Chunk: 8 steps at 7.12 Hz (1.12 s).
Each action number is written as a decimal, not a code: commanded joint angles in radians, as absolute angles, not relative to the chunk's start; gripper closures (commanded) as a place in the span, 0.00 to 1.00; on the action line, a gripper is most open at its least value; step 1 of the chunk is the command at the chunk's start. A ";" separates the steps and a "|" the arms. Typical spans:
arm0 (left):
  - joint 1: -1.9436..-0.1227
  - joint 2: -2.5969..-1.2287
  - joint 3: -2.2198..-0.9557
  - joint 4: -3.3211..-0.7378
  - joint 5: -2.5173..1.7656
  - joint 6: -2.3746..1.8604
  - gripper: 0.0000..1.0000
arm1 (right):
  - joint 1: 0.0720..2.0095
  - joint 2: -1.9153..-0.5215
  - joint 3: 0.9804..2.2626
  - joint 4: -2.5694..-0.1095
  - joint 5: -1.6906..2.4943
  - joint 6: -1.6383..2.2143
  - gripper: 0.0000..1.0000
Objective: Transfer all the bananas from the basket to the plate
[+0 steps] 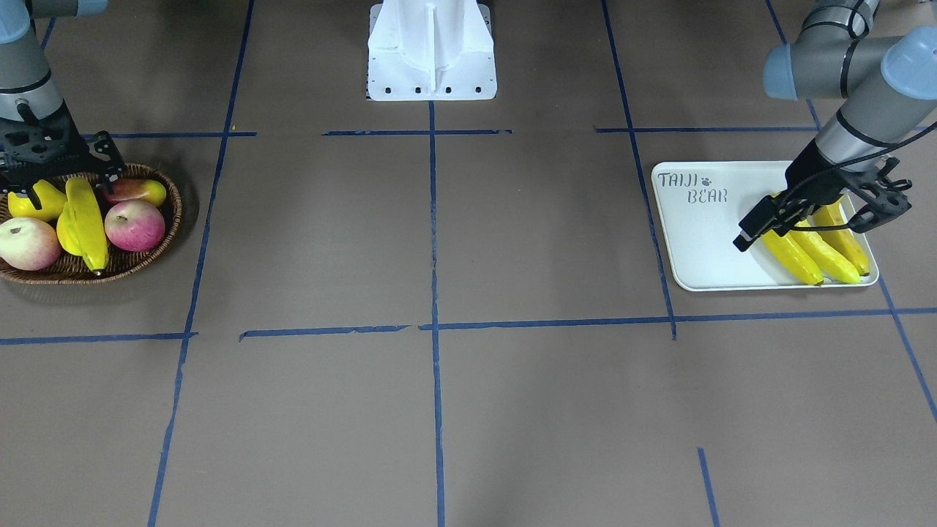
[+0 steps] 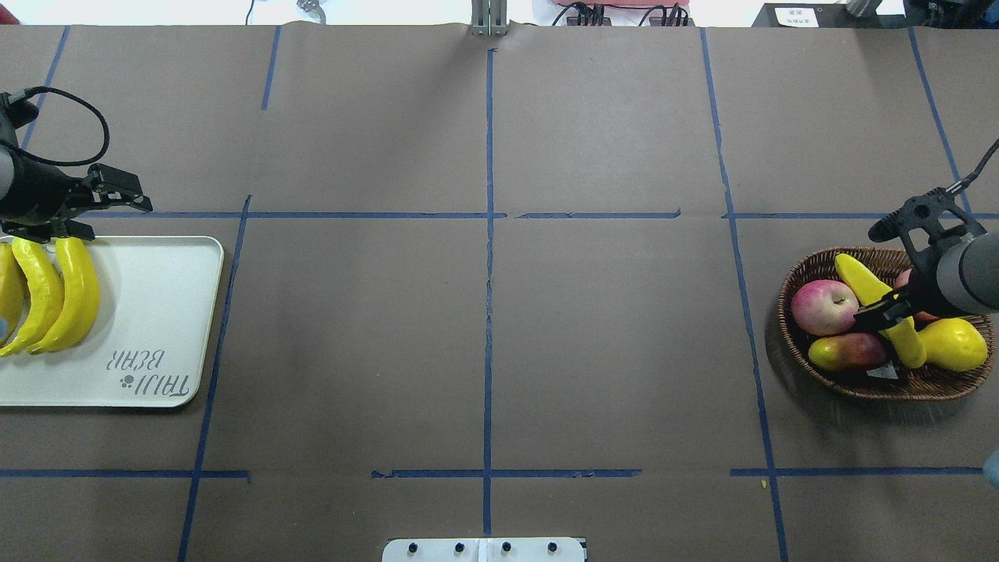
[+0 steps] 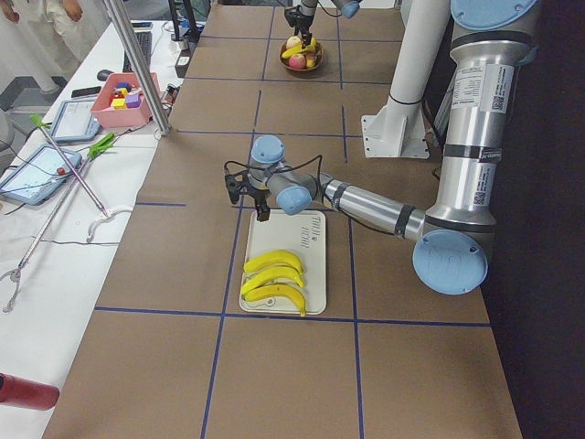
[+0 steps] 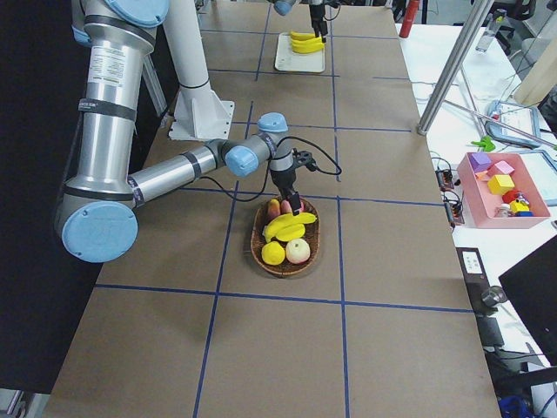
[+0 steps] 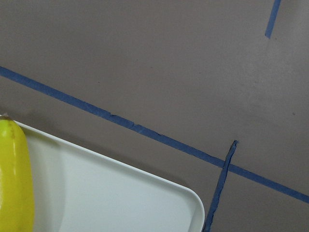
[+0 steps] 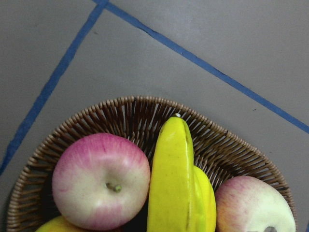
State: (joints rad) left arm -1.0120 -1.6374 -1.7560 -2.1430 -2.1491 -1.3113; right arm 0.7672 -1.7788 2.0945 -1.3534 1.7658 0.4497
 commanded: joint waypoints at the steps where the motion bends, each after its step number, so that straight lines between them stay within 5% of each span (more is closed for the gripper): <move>1: -1.011 -1.641 -1.752 -2.143 -2.149 -1.312 0.00 | 0.714 -1.854 2.094 -1.299 1.732 0.451 0.01; 3: -1.011 -1.641 -1.749 -2.143 -2.149 -1.312 0.00 | 0.681 -1.870 2.089 -1.301 1.720 0.449 0.04; 5: -1.011 -1.641 -1.747 -2.143 -2.149 -1.312 0.00 | 0.680 -1.879 2.082 -1.304 1.720 0.439 0.26; 8: -1.011 -1.641 -1.746 -2.143 -2.149 -1.312 0.00 | 0.677 -1.878 2.066 -1.304 1.709 0.416 0.27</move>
